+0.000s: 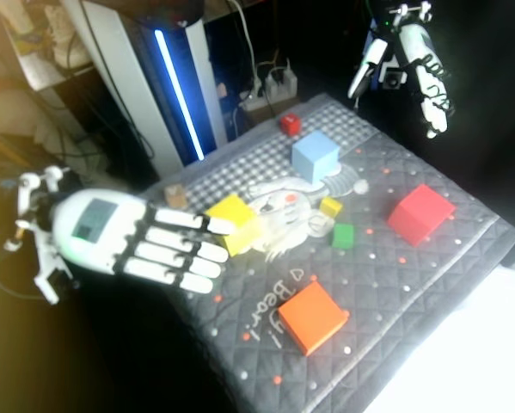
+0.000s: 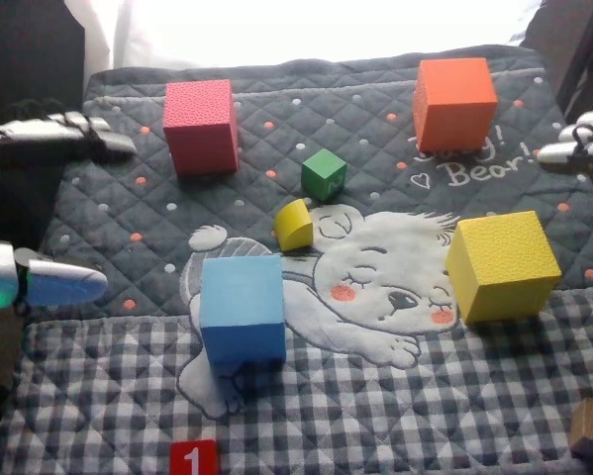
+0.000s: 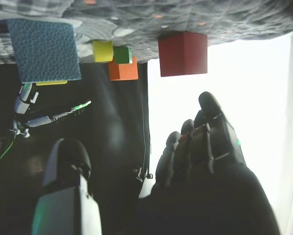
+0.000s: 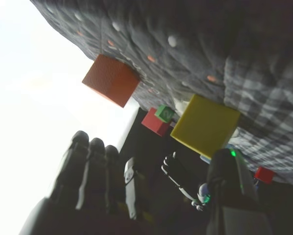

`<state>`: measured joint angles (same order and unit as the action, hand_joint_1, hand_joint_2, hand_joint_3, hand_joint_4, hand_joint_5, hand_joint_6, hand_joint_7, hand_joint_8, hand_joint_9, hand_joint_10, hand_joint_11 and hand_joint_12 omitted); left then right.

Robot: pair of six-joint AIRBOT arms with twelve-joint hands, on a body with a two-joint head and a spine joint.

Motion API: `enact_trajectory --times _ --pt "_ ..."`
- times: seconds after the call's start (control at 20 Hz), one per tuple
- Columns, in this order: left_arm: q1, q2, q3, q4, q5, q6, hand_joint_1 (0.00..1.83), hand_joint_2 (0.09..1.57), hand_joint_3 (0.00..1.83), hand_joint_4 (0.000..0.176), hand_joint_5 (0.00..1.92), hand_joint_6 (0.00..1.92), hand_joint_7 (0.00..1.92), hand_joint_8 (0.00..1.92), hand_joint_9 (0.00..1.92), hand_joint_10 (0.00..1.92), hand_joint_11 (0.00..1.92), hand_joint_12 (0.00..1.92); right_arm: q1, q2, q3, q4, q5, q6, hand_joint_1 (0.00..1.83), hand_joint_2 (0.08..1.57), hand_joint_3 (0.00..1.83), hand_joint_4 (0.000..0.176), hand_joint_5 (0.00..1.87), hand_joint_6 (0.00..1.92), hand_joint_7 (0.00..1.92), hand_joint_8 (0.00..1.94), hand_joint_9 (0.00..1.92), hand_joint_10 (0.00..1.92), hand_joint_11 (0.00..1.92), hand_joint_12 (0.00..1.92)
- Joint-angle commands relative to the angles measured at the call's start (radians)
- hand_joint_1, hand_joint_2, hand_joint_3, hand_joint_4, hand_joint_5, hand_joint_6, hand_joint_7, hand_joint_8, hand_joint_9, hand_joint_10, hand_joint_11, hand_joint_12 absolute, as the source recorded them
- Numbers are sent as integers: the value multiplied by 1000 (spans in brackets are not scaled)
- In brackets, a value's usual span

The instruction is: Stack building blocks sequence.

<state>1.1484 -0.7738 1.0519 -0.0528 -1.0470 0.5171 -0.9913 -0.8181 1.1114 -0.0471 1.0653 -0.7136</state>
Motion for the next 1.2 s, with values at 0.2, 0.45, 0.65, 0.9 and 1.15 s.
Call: enact_trajectory --times 0.2,0.45,0.65,0.9,1.15 --pt "-156 -11 5 166 -36 -42 767 877 0 144 394 0 162 0 102 1 0 657 35 6 2 5 124 -3 1031 1087 0 53 386 1 352 1 348 0 336 145" --pt "-269 -84 41 332 58 -125 689 803 0 176 424 7 198 4 134 10 0 1023 36 7 0 5 143 -3 1137 1054 0 65 393 2 350 1 318 0 306 90" --pt "-342 -124 53 474 138 -176 636 796 7 160 494 2 339 6 262 15 0 1290 40 13 -3 5 156 -3 1047 1068 2 84 379 0 354 2 299 4 258 63" --pt "-389 -161 56 589 253 -176 635 823 3 154 501 11 312 5 253 7 0 1344 40 16 -5 5 157 -3 990 1086 5 108 371 1 369 4 317 5 227 51" --pt "-391 -184 68 630 327 -176 671 845 6 147 456 0 312 0 293 1 0 1509 40 17 -6 5 159 -2 940 1086 3 116 387 5 389 6 336 8 211 49"
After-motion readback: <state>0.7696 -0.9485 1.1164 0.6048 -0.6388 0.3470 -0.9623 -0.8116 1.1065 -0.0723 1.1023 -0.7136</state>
